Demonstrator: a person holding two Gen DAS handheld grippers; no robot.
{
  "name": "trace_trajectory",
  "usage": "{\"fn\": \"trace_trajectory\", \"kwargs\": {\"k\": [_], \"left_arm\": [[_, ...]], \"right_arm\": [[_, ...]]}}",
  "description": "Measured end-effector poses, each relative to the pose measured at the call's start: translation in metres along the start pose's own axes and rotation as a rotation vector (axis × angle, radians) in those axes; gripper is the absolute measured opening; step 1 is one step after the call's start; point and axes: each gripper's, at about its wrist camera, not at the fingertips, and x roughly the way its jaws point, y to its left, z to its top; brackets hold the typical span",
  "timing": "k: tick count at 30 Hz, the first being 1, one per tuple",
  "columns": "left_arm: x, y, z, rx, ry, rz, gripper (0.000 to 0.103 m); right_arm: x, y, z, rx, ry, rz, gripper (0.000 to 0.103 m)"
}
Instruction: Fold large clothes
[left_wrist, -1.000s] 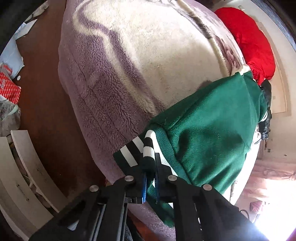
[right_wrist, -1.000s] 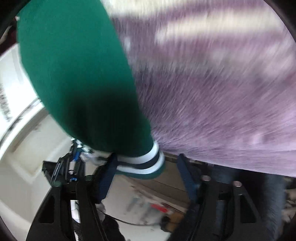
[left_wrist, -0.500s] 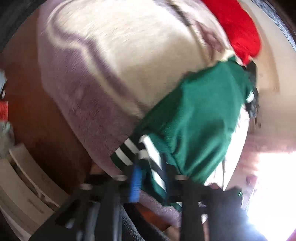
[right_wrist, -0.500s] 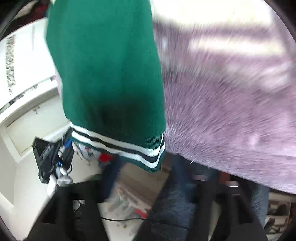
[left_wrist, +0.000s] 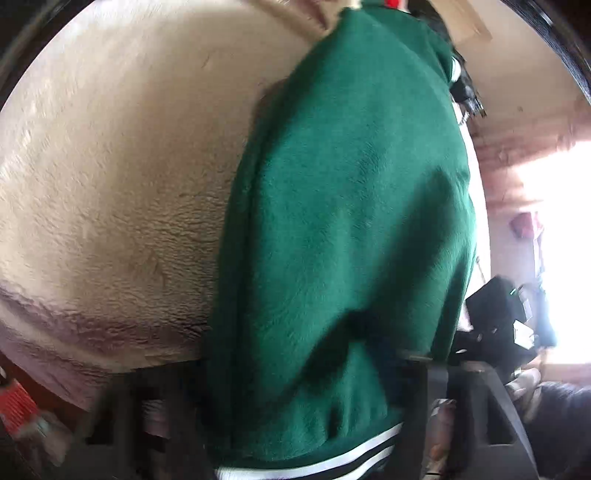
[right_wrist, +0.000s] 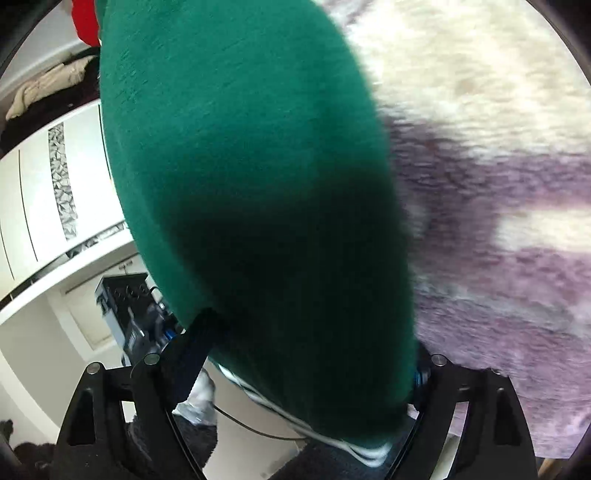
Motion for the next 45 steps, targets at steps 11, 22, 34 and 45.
{"fn": "trace_trajectory", "kwargs": {"k": [11, 22, 34, 45], "left_arm": [[-0.048, -0.011, -0.042, -0.063, -0.039, -0.050, 0.011], [-0.107, 0.005, -0.044, -0.300, 0.007, -0.058, 0.036], [-0.074, -0.082, 0.161, -0.002, -0.185, -0.078, 0.067], [0.042, -0.116, 0.351, 0.141, -0.098, -0.105, 0.067]], "right_arm": [[-0.022, 0.007, -0.061, 0.039, -0.072, -0.023, 0.014], [-0.090, -0.015, -0.090, 0.053, -0.029, -0.178, 0.069], [-0.245, 0.130, 0.084, -0.117, -0.472, -0.188, 0.071], [-0.185, 0.263, 0.393, -0.134, -0.505, -0.460, 0.015]]}}
